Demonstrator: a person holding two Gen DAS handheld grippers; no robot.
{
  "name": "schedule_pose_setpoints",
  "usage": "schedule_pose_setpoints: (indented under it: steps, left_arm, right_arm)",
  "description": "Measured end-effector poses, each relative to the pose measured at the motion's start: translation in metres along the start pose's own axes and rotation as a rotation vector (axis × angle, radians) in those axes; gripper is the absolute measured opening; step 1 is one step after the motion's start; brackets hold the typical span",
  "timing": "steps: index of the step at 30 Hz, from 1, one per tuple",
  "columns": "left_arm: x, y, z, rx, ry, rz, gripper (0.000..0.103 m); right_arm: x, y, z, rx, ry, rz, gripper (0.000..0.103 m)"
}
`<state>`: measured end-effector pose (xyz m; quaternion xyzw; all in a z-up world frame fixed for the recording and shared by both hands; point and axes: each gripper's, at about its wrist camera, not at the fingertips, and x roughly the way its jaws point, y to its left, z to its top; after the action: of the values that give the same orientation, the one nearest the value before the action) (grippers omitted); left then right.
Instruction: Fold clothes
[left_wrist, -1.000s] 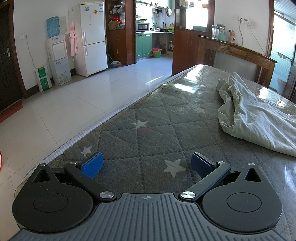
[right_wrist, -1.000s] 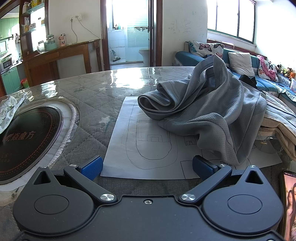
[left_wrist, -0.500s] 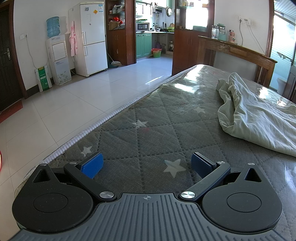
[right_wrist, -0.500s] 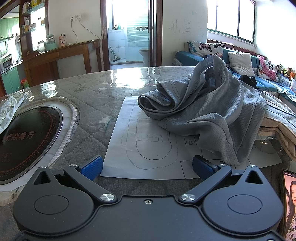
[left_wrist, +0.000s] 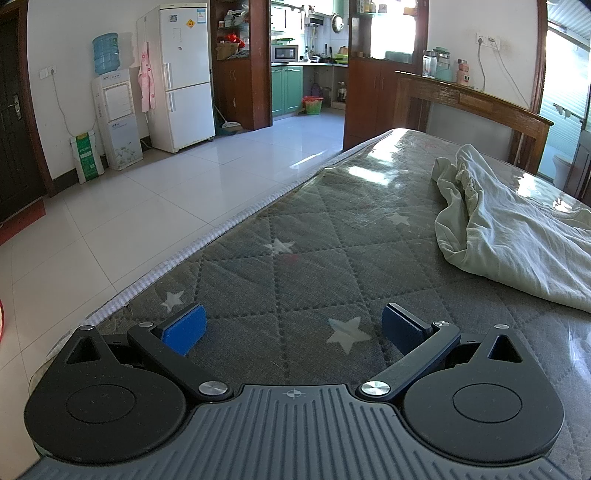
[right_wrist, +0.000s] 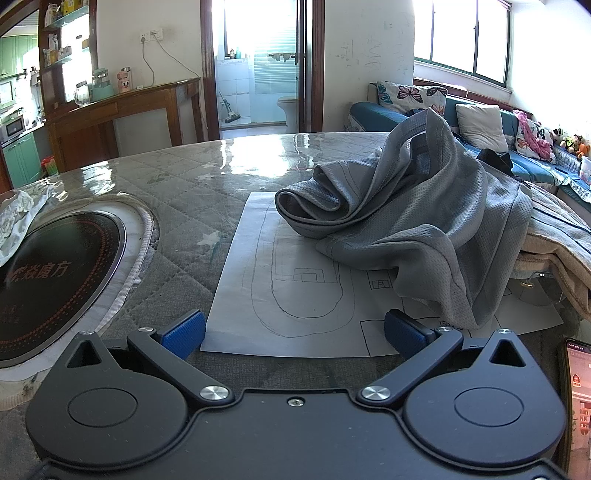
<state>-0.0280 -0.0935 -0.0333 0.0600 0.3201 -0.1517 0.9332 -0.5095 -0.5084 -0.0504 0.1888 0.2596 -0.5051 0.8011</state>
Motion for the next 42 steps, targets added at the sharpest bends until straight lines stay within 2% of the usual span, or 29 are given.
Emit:
schedule_pose_setpoints:
  steps: [42]
  left_arm:
    - [0.0001, -0.0002, 0.0000, 0.000, 0.000, 0.000, 0.102]
  right_arm:
    - [0.0003, -0.0030, 0.0008, 0.000, -0.001, 0.000, 0.103]
